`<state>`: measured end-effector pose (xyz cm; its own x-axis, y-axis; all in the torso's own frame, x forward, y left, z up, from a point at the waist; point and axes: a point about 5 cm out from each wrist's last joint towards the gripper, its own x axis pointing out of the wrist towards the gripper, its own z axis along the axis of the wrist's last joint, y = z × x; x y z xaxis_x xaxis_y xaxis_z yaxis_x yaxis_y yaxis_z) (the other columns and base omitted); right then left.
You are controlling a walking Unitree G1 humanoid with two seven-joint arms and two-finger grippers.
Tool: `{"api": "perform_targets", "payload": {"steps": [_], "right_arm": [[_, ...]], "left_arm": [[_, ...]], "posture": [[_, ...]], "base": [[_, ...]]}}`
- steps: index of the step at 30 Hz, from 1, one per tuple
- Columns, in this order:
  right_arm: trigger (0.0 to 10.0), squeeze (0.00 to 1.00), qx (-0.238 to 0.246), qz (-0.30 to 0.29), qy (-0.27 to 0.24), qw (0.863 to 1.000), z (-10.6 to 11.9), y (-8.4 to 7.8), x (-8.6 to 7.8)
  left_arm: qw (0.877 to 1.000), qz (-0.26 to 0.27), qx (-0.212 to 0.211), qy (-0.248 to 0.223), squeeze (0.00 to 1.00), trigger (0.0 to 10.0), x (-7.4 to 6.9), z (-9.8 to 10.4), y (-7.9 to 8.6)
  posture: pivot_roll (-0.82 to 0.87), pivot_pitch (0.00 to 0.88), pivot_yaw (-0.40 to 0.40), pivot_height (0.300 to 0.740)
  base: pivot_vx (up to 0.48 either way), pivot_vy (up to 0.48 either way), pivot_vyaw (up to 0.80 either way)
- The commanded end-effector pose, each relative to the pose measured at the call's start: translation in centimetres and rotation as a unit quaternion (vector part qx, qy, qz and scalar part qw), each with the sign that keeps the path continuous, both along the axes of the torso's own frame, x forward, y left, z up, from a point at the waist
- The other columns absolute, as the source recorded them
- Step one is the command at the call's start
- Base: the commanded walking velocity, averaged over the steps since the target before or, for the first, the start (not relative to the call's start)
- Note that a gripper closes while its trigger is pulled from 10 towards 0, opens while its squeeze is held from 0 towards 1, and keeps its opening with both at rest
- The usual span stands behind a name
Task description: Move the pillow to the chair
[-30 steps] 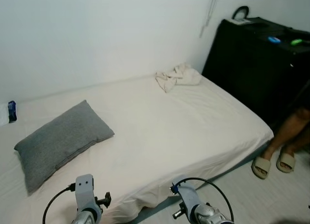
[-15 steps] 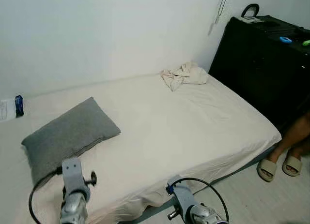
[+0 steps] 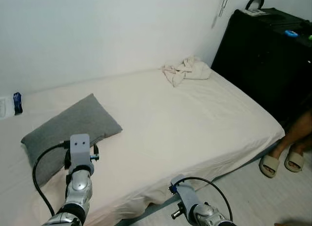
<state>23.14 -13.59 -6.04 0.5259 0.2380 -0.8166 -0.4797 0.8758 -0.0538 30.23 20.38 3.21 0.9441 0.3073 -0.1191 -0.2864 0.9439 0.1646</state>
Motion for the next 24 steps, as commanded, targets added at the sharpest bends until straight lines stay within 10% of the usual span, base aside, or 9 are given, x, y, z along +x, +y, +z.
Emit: {"api": "perform_targets", "payload": {"steps": [1,17,24], "right_arm": [[10.0,0.00,0.002,-0.010,0.009,1.000,-0.2,-0.2,-0.3],[10.0,0.00,0.006,-0.013,0.006,1.000,-0.2,-0.4,-0.3],[10.0,0.00,0.090,-0.050,-0.039,0.994,1.4,0.6,1.8]], "left_arm": [[1.000,-0.005,0.026,-0.009,0.00,10.0,0.1,0.4,0.2],[0.981,-0.050,0.180,-0.042,0.00,10.0,1.3,2.1,-1.3],[0.969,-0.039,0.227,-0.092,0.00,10.0,2.2,4.0,-1.7]], "posture": [[-0.04,0.064,-0.054,0.665],[-0.04,0.074,-0.061,0.615],[-0.04,0.080,-0.059,0.615]], "base": [[0.000,0.000,0.00],[0.000,0.000,0.00],[0.000,0.000,0.00]]}}
